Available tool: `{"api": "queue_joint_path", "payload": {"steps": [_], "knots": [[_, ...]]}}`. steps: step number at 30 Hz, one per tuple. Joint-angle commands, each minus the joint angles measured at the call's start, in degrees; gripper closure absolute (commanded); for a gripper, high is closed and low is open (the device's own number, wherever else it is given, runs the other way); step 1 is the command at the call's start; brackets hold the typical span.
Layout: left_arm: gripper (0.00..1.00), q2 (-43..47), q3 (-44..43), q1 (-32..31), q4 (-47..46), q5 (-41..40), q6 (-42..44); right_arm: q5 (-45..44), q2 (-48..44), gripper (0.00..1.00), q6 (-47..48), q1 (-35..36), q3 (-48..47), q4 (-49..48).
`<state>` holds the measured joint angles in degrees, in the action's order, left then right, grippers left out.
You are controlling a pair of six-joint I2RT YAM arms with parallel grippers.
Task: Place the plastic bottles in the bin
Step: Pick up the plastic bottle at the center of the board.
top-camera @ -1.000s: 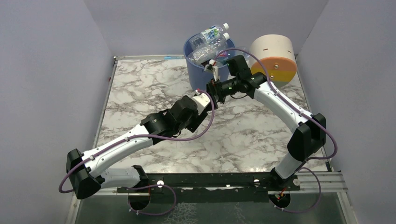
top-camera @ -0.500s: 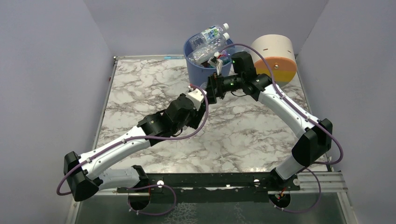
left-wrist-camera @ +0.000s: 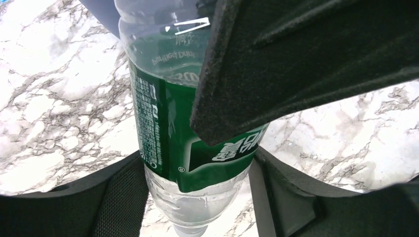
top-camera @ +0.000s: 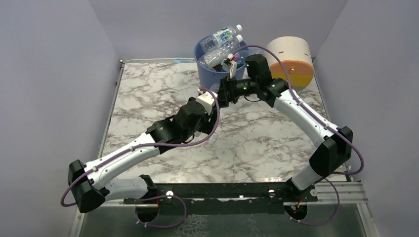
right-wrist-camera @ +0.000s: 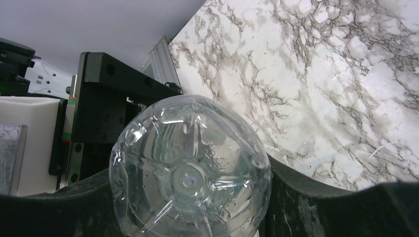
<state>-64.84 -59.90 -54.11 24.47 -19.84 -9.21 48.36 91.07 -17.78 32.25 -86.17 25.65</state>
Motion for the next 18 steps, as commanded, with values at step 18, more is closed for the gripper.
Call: {"api": "queue_joint_path", "payload": {"steps": [18], "knots": [[0.01,7.1,-14.9,0.8,4.8,-6.3,-3.0,-12.0,0.5,0.41,1.8,0.0,-10.8,1.0]]}}
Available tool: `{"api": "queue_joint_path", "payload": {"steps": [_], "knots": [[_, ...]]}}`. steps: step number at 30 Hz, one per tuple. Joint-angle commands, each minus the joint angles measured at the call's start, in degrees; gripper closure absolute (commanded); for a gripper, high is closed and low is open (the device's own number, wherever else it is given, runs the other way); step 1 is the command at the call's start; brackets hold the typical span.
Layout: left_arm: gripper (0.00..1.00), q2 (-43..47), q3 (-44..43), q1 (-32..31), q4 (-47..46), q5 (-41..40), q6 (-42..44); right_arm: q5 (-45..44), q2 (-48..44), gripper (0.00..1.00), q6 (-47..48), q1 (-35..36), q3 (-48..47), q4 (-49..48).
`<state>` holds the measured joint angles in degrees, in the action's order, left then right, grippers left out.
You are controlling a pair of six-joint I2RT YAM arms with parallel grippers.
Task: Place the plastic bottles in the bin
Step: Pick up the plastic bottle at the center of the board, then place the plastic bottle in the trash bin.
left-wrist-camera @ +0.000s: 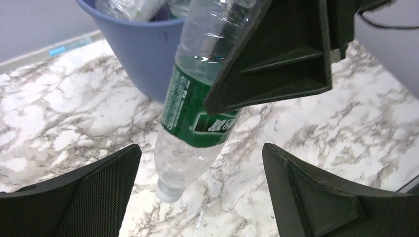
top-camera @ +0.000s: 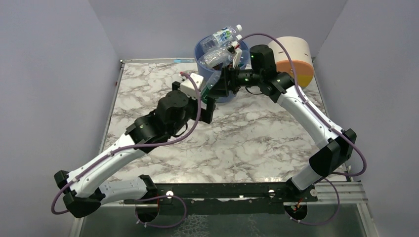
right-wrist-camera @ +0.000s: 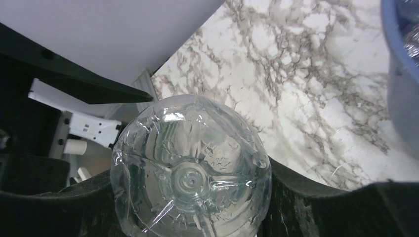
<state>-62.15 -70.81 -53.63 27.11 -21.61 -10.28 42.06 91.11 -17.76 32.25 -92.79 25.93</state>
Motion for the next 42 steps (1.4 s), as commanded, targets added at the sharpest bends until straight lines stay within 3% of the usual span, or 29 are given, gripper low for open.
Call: {"api": "queue_joint_path", "payload": {"steps": [1,9,24,34,42], "knots": [[0.01,5.3,-4.6,0.3,2.5,-5.1,-2.4,-6.7,0.4,0.41,2.1,0.0,-4.9,0.6],[0.01,10.9,-9.1,0.3,6.8,-7.4,-6.0,-14.3,0.4,0.41,3.9,-1.5,-10.9,-2.9],[0.01,15.3,-5.2,0.3,8.7,-9.3,-6.9,-32.5,3.2,0.39,7.9,-3.8,-18.2,-10.9],[0.01,15.7,-5.0,0.3,9.6,-9.7,-7.0,-35.6,8.2,0.39,10.5,-4.5,-22.0,-7.3],[0.01,14.2,-5.2,0.2,9.5,-9.6,-6.3,-34.3,5.1,0.39,11.4,-4.7,-16.5,-6.5]]}}
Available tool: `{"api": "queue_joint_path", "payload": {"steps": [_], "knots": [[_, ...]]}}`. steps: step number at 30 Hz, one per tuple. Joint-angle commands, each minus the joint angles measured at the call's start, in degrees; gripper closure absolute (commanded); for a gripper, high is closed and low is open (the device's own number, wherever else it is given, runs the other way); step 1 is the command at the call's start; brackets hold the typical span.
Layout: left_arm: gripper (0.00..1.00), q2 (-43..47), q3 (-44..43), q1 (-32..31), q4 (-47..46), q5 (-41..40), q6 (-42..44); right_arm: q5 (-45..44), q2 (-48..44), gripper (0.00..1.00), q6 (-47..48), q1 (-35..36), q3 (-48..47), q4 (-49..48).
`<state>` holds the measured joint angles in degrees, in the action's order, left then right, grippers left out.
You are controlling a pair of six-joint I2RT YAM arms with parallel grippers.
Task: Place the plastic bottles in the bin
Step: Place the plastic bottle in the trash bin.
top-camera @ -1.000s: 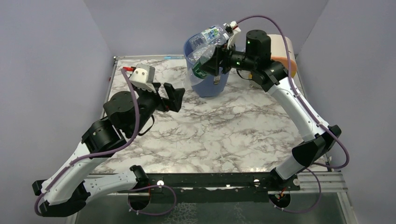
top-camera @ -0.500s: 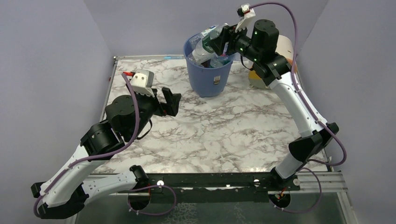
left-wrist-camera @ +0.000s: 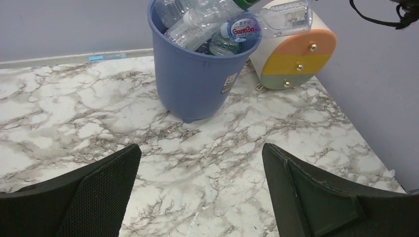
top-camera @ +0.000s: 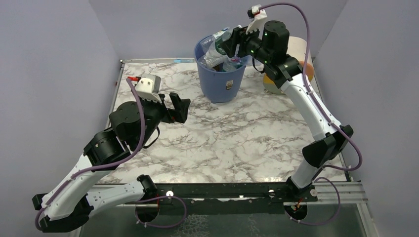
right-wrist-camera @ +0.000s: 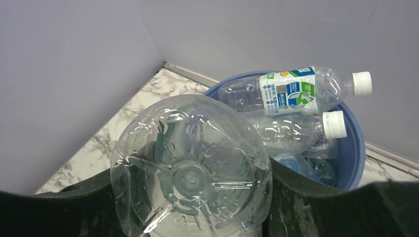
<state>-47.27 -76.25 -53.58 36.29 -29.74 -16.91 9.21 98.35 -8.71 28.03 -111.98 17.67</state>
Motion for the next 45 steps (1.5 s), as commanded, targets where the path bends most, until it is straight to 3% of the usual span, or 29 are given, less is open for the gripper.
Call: {"api": "queue_joint_path", "payload": {"steps": [1,9,28,45], "knots": [[0.01,-1.0,0.2,0.2,0.4,-1.4,0.4,-1.1,-2.5,0.39,2.7,-0.6,3.1,2.0],[0.01,-2.4,0.2,0.2,-0.1,-1.3,0.8,1.4,-4.9,0.38,4.8,-1.4,2.4,5.8],[0.01,-3.1,1.3,0.2,-0.9,-0.6,0.2,3.2,0.9,0.37,7.9,-2.3,-6.9,15.8],[0.01,-2.3,1.1,0.2,-1.1,-0.8,0.4,6.1,8.9,0.36,6.5,-2.3,-8.5,14.8]]}}
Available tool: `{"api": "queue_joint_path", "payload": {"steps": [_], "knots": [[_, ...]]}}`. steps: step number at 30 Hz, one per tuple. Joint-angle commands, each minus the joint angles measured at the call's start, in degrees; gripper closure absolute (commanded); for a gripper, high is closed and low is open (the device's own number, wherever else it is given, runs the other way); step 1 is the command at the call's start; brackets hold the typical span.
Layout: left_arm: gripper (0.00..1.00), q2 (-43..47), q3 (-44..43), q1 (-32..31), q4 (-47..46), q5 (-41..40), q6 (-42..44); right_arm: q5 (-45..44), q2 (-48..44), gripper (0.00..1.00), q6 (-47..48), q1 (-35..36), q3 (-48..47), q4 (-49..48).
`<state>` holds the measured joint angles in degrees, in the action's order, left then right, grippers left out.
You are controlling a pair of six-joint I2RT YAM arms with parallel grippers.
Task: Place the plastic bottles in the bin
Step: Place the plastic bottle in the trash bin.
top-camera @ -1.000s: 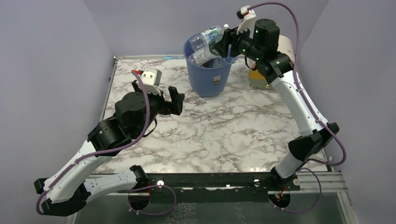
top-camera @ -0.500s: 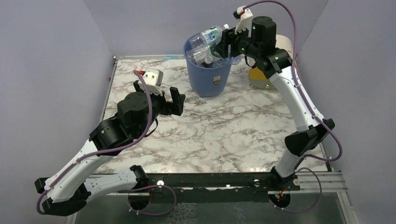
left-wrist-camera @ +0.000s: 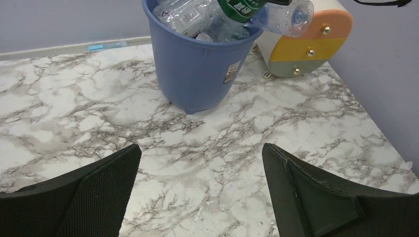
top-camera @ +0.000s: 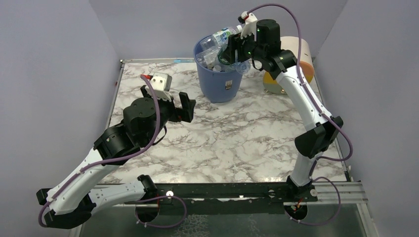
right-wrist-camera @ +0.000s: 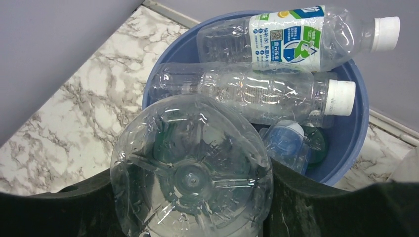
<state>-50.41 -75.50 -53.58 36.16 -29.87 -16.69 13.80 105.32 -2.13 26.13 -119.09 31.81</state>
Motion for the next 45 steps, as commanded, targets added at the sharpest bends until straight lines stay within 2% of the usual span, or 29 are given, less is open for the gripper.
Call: {"api": "queue_joint_path", "payload": {"steps": [1,4,8,15,16,26,31,36,39,45], "knots": [[0.01,0.8,0.4,0.2,-0.9,-0.6,0.2,1.5,2.2,0.36,-0.1,-0.4,-1.5,0.7],[0.01,0.8,0.6,0.2,-1.0,-0.4,0.1,1.6,2.9,0.32,0.1,-0.5,-2.2,1.3],[0.01,0.8,0.7,0.2,-1.2,-0.3,0.1,1.6,2.0,0.17,-0.3,-0.5,-1.6,1.1],[0.01,0.8,1.0,0.2,-1.4,-0.2,0.1,0.4,-0.5,0.05,-1.2,-0.5,-2.6,0.5],[0.01,0.7,1.0,0.2,-1.4,-0.2,0.1,0.0,-0.9,0.01,-1.4,-0.5,-2.7,0.4],[0.01,0.9,1.0,0.2,-1.5,0.1,0.0,-3.1,-4.5,0.01,-5.0,-2.0,-2.7,-2.0],[0.01,1.3,1.2,0.2,-1.4,-0.1,0.1,-5.4,-9.6,0.01,-6.9,-3.4,1.6,-4.1],[0.01,1.1,1.0,0.2,-1.5,-0.5,0.1,-6.2,-12.9,0.0,-6.6,-3.6,4.0,-1.2],[0.01,0.6,0.8,0.2,-1.5,-0.8,0.0,-6.3,-16.8,0.01,-6.9,-3.6,10.6,-1.9],[0.01,-1.0,0.8,0.2,-1.9,-0.5,-0.1,-3.9,-24.5,0.08,-7.8,-3.6,22.4,-4.0]]}}
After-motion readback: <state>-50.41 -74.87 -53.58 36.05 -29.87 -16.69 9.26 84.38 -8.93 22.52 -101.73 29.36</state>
